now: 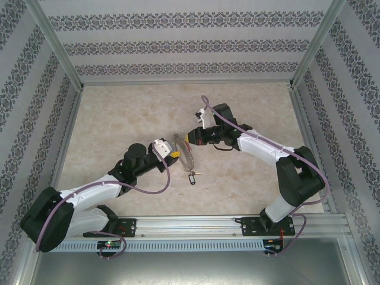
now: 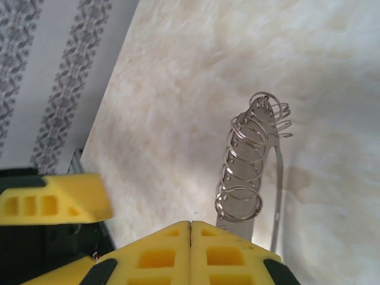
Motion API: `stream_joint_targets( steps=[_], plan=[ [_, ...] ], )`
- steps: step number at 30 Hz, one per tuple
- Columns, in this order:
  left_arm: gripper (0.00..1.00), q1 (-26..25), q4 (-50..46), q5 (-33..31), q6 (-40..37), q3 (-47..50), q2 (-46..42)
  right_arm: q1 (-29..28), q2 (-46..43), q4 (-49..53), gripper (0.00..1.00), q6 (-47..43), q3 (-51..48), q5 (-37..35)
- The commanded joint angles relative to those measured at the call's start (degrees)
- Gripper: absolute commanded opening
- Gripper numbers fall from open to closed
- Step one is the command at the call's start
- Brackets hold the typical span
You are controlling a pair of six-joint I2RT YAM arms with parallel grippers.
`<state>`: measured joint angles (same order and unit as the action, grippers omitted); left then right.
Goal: Put the keys on the keyring
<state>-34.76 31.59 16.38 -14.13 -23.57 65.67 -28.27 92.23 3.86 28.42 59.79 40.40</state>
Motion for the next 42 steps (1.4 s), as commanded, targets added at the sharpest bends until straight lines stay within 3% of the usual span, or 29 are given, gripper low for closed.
stream_joint_targets(
  steps=[1, 15, 22, 29, 42],
  plan=[
    [0.4, 0.6, -3.3, -0.1, 1.0, -1.7, -1.6, 1.7, -3.2, -2.5, 0.0, 2.3, -1.9, -4.1],
    [0.36, 0.6, -2.9, 4.4, 4.2, -4.3, 2.3, 13.1, -9.2, -0.3, 0.0, 3.8, -16.4, -6.5],
    [0.35, 0.6, -3.4, 2.8, 13.7, -8.5, 7.7, 13.3, -13.3, 2.7, 0.0, 2.8, -22.3, -8.5],
    [0.37, 0.7, -8.1, -3.6, 24.3, -12.8, 10.7, 13.4, -15.7, 7.3, 0.0, 0.6, -25.0, -13.7],
    [0.45, 1.1, -13.9, -6.7, 29.6, -15.9, 11.3, 13.4, -19.6, 9.9, 0.0, 1.3, -29.5, -21.4]
  ],
)
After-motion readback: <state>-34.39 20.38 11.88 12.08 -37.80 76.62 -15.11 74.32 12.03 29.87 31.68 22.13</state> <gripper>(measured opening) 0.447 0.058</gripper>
